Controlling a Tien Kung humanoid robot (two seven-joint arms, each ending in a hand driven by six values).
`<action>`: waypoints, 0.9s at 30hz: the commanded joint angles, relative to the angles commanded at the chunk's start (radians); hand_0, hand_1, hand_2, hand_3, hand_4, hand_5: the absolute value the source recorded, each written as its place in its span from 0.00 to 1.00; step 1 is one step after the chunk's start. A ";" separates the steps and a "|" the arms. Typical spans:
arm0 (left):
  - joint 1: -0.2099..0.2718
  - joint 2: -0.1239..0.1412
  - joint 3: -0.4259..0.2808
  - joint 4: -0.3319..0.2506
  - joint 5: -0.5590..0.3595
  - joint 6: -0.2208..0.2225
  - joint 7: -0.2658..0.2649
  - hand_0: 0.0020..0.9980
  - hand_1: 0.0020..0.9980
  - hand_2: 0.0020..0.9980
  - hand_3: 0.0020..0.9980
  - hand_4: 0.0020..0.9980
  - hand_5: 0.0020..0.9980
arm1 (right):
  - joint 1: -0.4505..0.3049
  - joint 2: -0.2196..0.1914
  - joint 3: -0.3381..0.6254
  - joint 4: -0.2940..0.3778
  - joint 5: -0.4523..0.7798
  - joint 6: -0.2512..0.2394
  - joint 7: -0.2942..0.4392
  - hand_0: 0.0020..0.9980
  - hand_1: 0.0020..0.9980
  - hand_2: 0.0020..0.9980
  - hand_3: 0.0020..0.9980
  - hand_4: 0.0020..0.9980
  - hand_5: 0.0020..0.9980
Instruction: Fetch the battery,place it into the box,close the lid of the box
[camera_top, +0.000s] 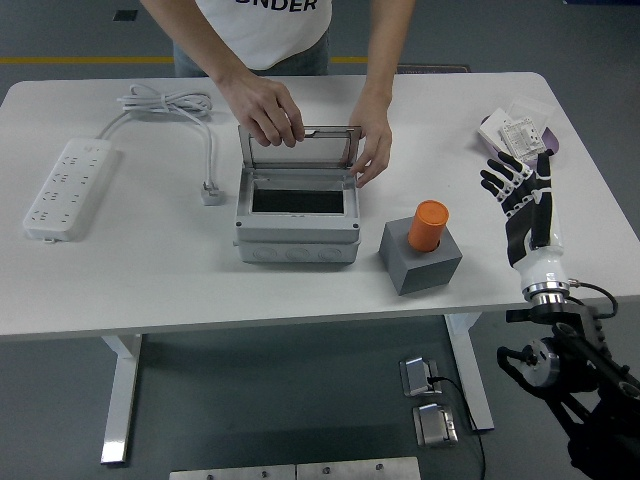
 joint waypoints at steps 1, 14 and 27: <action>0.000 0.000 0.000 0.000 0.000 0.000 0.000 0.63 0.68 0.58 0.57 0.54 0.00 | 0.004 0.003 -0.010 -0.002 -0.003 -0.002 0.000 0.80 0.72 0.73 0.72 0.95 1.00; -0.004 -0.001 -0.004 -0.001 0.010 -0.001 0.003 0.63 0.68 0.58 0.57 0.54 0.00 | 0.090 0.026 -0.130 -0.059 -0.031 -0.024 -0.016 0.80 0.72 0.73 0.75 1.00 1.00; -0.006 0.000 -0.009 -0.001 0.019 -0.002 0.005 0.63 0.68 0.58 0.57 0.53 0.00 | 0.147 0.037 -0.215 -0.121 -0.073 -0.037 -0.046 0.80 0.73 0.74 0.77 1.00 0.93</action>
